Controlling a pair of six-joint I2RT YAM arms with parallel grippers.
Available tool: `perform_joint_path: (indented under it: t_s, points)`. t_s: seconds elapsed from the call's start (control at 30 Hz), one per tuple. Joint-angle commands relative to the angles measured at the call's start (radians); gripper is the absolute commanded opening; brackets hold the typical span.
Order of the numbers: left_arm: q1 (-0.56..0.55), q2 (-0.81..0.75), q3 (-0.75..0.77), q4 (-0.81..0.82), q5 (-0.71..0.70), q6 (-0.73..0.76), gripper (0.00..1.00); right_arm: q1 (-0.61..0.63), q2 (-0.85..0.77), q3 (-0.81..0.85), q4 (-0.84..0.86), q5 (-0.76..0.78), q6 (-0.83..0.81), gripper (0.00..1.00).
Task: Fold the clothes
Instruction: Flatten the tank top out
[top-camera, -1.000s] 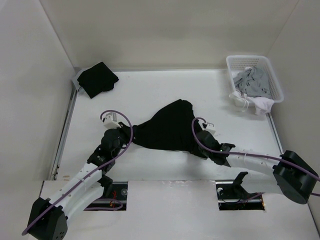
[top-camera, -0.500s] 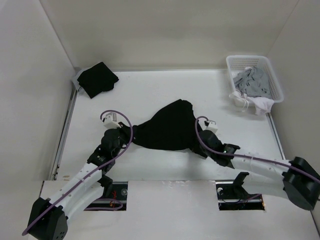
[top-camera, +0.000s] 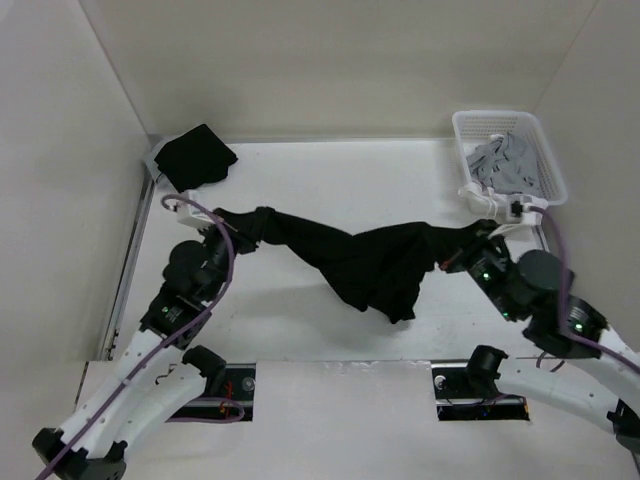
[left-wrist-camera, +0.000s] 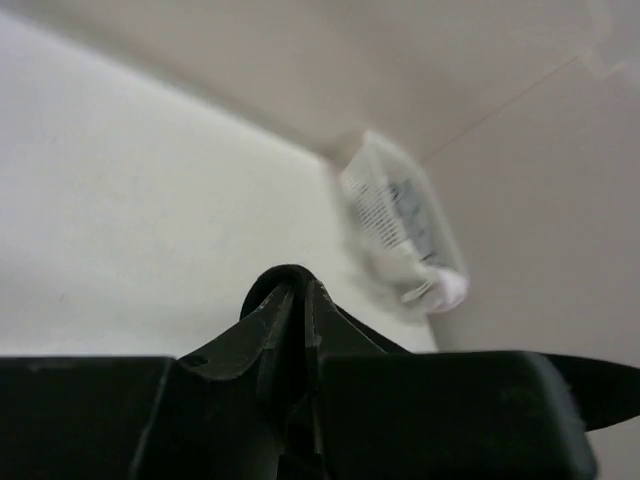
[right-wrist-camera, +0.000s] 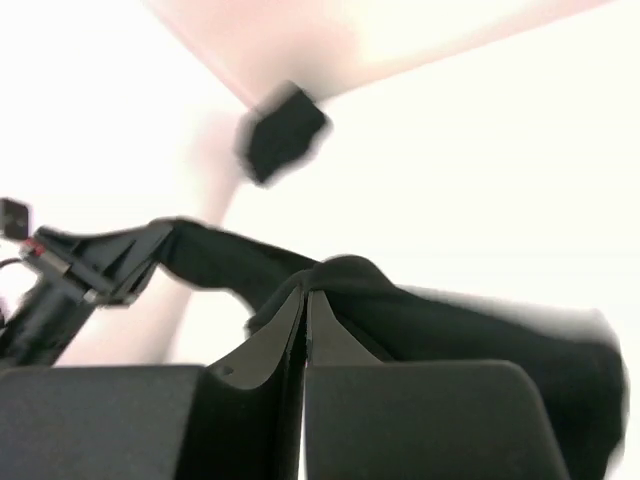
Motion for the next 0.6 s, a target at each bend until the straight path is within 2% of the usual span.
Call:
perform_joint_path:
  t_s: [0.0, 0.1, 0.23, 0.27, 0.4, 0.5, 0.57]
  points:
    - [-0.027, -0.073, 0.189, -0.017, -0.086, 0.058, 0.05, 0.134, -0.030, 0.213, -0.085, 0.123, -0.133, 0.01]
    - [-0.053, -0.108, 0.275, -0.078, -0.131, 0.090, 0.05, 0.283, -0.026, 0.288, -0.136, 0.175, -0.140, 0.04]
    - [-0.074, -0.133, 0.235, -0.117, -0.148, 0.078, 0.06, 0.334, 0.000, 0.181, -0.151, 0.232, -0.097, 0.05]
    - [-0.074, -0.131, 0.214, -0.118, -0.151, 0.075, 0.06, 0.313, 0.012, 0.151, -0.145, 0.223, -0.085, 0.05]
    - [-0.070, -0.056, 0.148, -0.095, -0.149, 0.037, 0.06, 0.111, 0.120, 0.049, -0.023, 0.003, -0.077, 0.04]
    - [-0.035, 0.057, 0.132, 0.007, -0.143, 0.034, 0.05, -0.073, 0.235, 0.015, 0.137, -0.217, -0.104, 0.03]
    - [0.014, 0.140, 0.164, 0.078, -0.123, 0.029, 0.05, -0.201, 0.328, 0.056, 0.227, -0.333, -0.117, 0.03]
